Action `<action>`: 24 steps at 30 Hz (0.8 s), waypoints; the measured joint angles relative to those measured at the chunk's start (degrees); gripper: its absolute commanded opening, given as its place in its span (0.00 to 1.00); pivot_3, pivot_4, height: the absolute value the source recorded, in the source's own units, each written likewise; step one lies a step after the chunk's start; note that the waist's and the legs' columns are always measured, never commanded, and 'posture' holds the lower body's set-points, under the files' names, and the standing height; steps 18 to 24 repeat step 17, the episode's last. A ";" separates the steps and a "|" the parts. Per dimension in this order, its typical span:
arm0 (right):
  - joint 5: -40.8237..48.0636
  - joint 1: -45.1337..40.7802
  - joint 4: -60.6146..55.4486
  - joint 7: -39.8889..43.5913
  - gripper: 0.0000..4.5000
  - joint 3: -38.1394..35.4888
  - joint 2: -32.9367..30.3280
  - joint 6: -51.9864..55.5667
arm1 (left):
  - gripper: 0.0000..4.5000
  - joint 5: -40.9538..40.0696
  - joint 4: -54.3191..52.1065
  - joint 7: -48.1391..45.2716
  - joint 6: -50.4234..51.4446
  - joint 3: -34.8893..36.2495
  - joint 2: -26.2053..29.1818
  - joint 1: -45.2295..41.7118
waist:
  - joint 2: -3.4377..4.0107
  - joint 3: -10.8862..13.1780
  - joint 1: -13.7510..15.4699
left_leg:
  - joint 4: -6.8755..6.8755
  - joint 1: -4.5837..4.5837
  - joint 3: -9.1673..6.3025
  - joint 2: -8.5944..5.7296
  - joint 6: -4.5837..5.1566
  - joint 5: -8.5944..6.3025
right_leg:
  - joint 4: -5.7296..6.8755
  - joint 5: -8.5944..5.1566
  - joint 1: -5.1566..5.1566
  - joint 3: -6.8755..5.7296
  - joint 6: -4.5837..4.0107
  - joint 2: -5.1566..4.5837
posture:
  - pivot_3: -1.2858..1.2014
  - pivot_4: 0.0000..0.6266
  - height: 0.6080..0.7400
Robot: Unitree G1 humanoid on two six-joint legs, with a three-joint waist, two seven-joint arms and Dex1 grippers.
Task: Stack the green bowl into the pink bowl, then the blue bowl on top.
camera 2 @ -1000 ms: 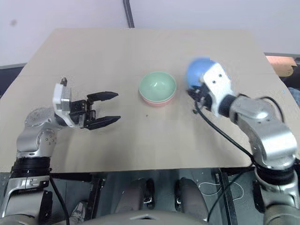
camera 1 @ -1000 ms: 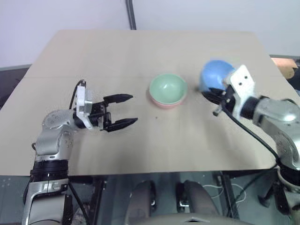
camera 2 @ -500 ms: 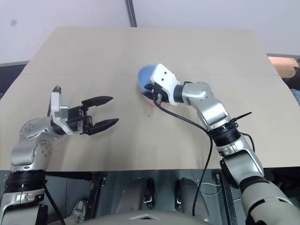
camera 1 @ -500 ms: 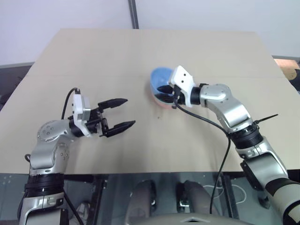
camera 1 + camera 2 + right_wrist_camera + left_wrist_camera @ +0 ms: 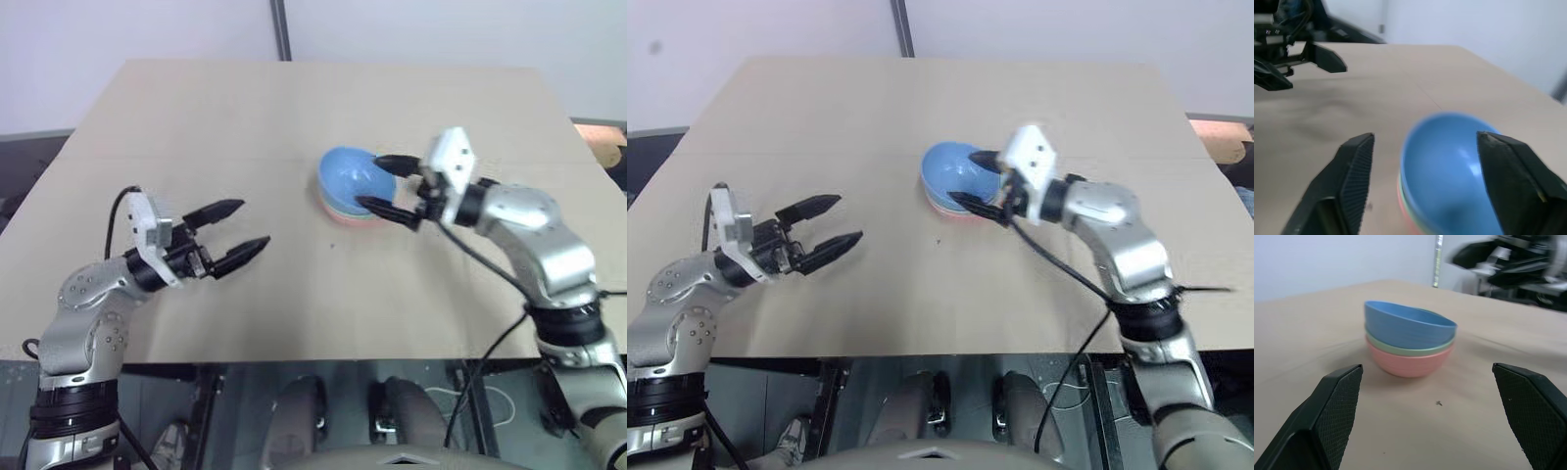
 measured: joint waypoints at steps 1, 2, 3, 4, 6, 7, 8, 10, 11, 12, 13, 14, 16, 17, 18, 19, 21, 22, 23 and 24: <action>0.39 4.54 -1.91 0.07 0.99 -2.48 -2.69 0.16 | 1.00 -0.18 -1.21 0.72 0.40 0.32 0.10 0.57 | 0.00 0.00 0.14 | -0.02 0.00 -0.01 0.00 0.00 0.00 | -0.03 -0.01 0.00 -0.01 0.00 0.00 | 0.52 0.24 1.00; 0.37 8.42 -2.55 0.13 0.99 -4.39 -4.49 0.05 | 1.00 0.28 -1.89 1.71 0.26 0.71 0.11 1.03 | 0.00 0.00 0.15 | -0.03 0.02 -0.02 0.00 0.00 0.00 | -0.03 -0.01 0.02 -0.01 -0.01 0.00 | 0.52 0.24 1.00; 0.33 11.16 -2.84 0.17 0.99 -5.82 -5.45 -0.01 | 1.00 1.07 -2.35 2.85 0.07 0.91 0.12 1.29 | 0.00 0.00 0.25 | -0.05 0.01 -0.02 -0.01 0.00 -0.01 | -0.04 -0.01 0.02 -0.01 -0.01 0.00 | 0.52 0.24 1.00; 0.40 16.09 -3.73 0.50 0.99 -8.30 -7.27 -0.42 | 1.00 2.35 -3.03 5.00 0.28 1.06 0.23 1.66 | 0.01 0.01 0.34 | -0.06 0.00 -0.02 -0.02 0.01 -0.01 | -0.04 -0.02 0.01 -0.01 0.00 0.00 | 0.52 0.24 1.00; 1.92 24.08 -5.48 2.28 0.99 -14.11 -10.66 -0.45 | 1.00 2.80 -3.85 7.56 1.79 2.12 1.30 3.01 | 0.03 0.02 0.35 | -0.07 -0.02 0.00 -0.01 0.01 -0.01 | -0.04 -0.05 -0.03 0.01 0.07 0.02 | 0.52 0.24 1.00; 3.05 26.97 -6.41 3.12 0.99 -17.24 -11.98 -0.35 | 1.00 2.83 -4.41 8.03 2.31 3.13 2.06 4.16 | 0.04 0.03 0.03 | -0.09 0.00 0.02 0.01 0.01 -0.01 | -0.04 -0.10 -0.03 0.04 0.15 0.04 | 0.52 0.24 1.00; 4.29 29.90 -7.56 3.99 0.99 -21.34 -13.45 -0.23 | 1.00 3.00 -5.23 8.42 2.75 4.06 3.05 5.07 | 0.05 0.03 -0.15 | -0.10 0.04 0.02 0.02 0.01 -0.01 | -0.03 -0.13 -0.02 0.05 0.21 0.04 | 0.52 0.24 1.00; 6.00 33.33 -9.38 4.90 0.99 -26.85 -14.93 -0.20 | 1.00 2.97 -6.46 8.30 3.20 5.89 4.57 6.64 | 0.05 0.02 -0.36 | -0.11 0.15 0.02 0.07 0.16 -0.10 | -0.02 -0.16 0.03 0.07 0.24 0.10 | 0.52 0.24 1.00; 6.33 34.28 -9.74 5.11 0.99 -27.88 -15.01 -0.20 | 1.00 2.85 -6.70 8.09 3.30 6.29 4.86 7.10 | 0.05 0.02 -0.32 | -0.11 0.15 0.00 0.07 0.13 -0.09 | -0.02 -0.16 0.03 0.06 0.24 0.11 | 0.52 0.24 1.00; 6.57 34.73 -10.04 5.18 0.99 -28.37 -15.01 -0.22 | 1.00 2.65 -6.76 7.90 3.37 6.35 5.04 7.20 | 0.05 0.02 -0.23 | -0.11 0.14 -0.01 0.07 0.12 -0.08 | -0.01 -0.16 0.02 0.06 0.23 0.11 | 0.52 0.24 1.00; 7.36 37.53 -10.77 5.49 0.99 -30.51 -15.06 -0.33 | 1.00 2.05 -7.13 6.76 3.87 7.15 5.95 8.65 | 0.05 0.02 0.00 | -0.10 0.14 -0.03 0.07 0.11 -0.07 | 0.01 -0.17 0.02 0.05 0.22 0.10 | 0.52 0.24 1.00; 7.48 38.81 -10.88 5.57 0.99 -31.58 -15.08 -0.34 | 1.00 1.99 -7.17 6.26 4.11 7.64 6.49 9.47 | 0.05 0.01 0.08 | -0.11 0.14 -0.03 0.07 0.11 -0.07 | 0.00 -0.17 0.02 0.05 0.22 0.10 | 0.52 0.24 1.00; 8.56 40.27 -10.99 5.36 0.99 -34.57 -15.08 0.24 | 1.00 1.91 -7.14 5.29 4.88 8.04 7.54 10.28 | 0.06 0.01 0.21 | -0.08 0.13 -0.02 0.06 0.11 -0.07 | -0.01 -0.16 0.03 0.05 0.23 0.07 | 0.52 0.24 1.00; 9.50 40.61 -11.85 5.15 0.99 -35.77 -15.13 0.51 | 1.00 1.65 -7.15 4.88 5.45 8.05 7.78 10.30 | 0.05 0.01 0.28 | -0.07 0.13 -0.03 0.05 0.07 -0.11 | -0.02 -0.16 0.04 0.06 0.23 0.06 | 0.52 0.24 1.00; 9.50 40.61 -11.85 5.15 0.99 -35.77 -15.13 0.51 | 1.00 1.65 -7.15 4.88 5.45 8.05 7.78 10.30 | 0.05 0.01 0.28 | -0.07 0.13 -0.03 0.05 0.07 -0.11 | -0.02 -0.16 0.04 0.06 0.23 0.06 | 0.52 0.24 1.00; 9.50 40.61 -11.85 5.15 0.99 -35.77 -15.13 0.51 | 1.00 1.65 -7.15 4.88 5.45 8.05 7.78 10.30 | 0.05 0.01 0.28 | -0.07 0.13 -0.03 0.05 0.07 -0.11 | -0.02 -0.16 0.04 0.06 0.23 0.06 | 0.52 0.24 1.00; 9.50 40.61 -11.85 5.15 0.99 -35.77 -15.13 0.51 | 1.00 1.65 -7.15 4.88 5.45 8.05 7.78 10.30 | 0.05 0.01 0.28 | -0.07 0.13 -0.03 0.05 0.07 -0.11 | -0.02 -0.16 0.04 0.06 0.23 0.06 | 0.52 0.24 1.00; 9.50 40.61 -11.85 5.15 0.99 -35.77 -15.13 0.51 | 1.00 1.65 -7.15 4.88 5.45 8.05 7.78 10.30 | 0.05 0.01 0.28 | -0.07 0.13 -0.03 0.05 0.07 -0.11 | -0.02 -0.16 0.04 0.06 0.23 0.06 | 0.52 0.24 1.00; 9.50 40.61 -11.85 5.15 0.99 -35.77 -15.13 0.51 | 1.00 1.65 -7.15 4.88 5.45 8.05 7.78 10.30 | 0.05 0.01 0.28 | -0.07 0.13 -0.03 0.05 0.07 -0.11 | -0.02 -0.16 0.04 0.06 0.23 0.06 | 0.52 0.24 1.00; 9.50 40.61 -11.85 5.15 0.99 -35.77 -15.13 0.51 | 1.00 1.65 -7.15 4.88 5.45 8.05 7.78 10.30 | 0.05 0.01 0.28 | -0.07 0.13 -0.03 0.05 0.07 -0.11 | -0.02 -0.16 0.04 0.06 0.23 0.06 | 0.52 0.24 1.00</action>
